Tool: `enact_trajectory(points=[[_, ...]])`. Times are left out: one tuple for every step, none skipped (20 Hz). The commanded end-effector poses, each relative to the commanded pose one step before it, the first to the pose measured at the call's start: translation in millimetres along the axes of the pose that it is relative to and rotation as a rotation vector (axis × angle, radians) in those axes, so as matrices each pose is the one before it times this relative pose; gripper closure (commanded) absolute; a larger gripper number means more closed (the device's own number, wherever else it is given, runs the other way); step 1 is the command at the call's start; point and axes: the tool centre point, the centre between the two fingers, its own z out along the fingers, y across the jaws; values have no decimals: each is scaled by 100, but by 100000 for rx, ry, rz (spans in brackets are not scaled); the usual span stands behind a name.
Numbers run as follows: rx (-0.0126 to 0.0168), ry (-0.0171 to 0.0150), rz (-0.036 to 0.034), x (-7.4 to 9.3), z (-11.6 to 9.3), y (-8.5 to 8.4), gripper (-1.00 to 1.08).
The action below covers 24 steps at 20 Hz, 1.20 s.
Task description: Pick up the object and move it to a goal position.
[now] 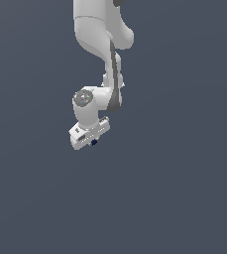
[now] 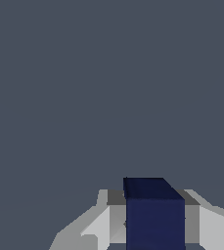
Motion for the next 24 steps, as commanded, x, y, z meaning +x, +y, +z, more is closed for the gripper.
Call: enact_trajectory(points=[[-3,92,17,160,-1230,1317,108],[0,0,0,79,-542,592,108],[0,0,0,84,-566,620,108],[0,0,0,89,-587,645,108],[45,51,-12,95,-603,666,108],[0,0,0,97,-621,688,108],[0,0,0,101,-634,706,108],[0,0,0,105,-645,722,108],[0,0,0,108,-647,729,108],[0,0,0,107,-623,707,108],[0,0,0,105,-593,679,108],[0,0,0,100,-551,636,108],[0,0,0,94,-510,591,108],[0,0,0,88,-469,547,108],[0,0,0,83,-429,504,108],[-45,-50,15,77,-393,461,108],[0,0,0,74,-350,421,108],[0,0,0,69,-315,383,108],[0,0,0,64,-284,348,108],[0,0,0,58,-255,315,108],[-43,-53,12,54,-232,281,108],[0,0,0,47,-201,251,108],[0,0,0,42,-175,220,108],[0,0,0,38,-150,190,108]])
